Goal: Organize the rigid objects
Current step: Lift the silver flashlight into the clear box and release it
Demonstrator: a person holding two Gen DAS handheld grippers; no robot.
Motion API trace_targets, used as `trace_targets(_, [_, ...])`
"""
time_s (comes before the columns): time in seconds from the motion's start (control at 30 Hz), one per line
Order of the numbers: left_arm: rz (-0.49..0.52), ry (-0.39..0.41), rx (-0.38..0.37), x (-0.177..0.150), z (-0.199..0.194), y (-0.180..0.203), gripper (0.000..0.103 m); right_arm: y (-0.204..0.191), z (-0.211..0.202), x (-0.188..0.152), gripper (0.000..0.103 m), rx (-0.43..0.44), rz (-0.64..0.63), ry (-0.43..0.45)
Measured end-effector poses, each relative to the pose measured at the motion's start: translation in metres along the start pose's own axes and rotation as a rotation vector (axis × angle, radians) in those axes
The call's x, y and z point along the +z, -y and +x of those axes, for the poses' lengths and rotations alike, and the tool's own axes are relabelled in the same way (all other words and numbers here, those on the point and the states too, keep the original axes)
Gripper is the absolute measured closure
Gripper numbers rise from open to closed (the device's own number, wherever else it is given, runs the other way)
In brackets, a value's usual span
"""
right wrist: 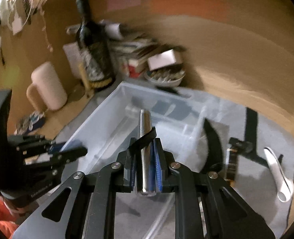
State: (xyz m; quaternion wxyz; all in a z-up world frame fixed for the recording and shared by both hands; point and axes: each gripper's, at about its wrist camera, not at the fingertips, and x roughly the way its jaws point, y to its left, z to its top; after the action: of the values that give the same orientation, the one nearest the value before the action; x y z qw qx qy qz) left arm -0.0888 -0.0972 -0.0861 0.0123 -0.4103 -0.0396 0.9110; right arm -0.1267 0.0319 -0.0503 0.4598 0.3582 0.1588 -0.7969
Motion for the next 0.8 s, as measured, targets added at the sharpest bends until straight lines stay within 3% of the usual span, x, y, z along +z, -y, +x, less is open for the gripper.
trace_targets(0.4, [0.000, 0.000, 0.002, 0.001, 0.001, 0.001, 0.092, -0.017, 0.028, -0.005, 0.088, 0.019, -0.088, -0.132])
trace_targets(0.8, [0.002, 0.000, 0.006, 0.002, 0.002, 0.000, 0.092, -0.004, 0.001, 0.000, 0.085, -0.027, -0.048, -0.050])
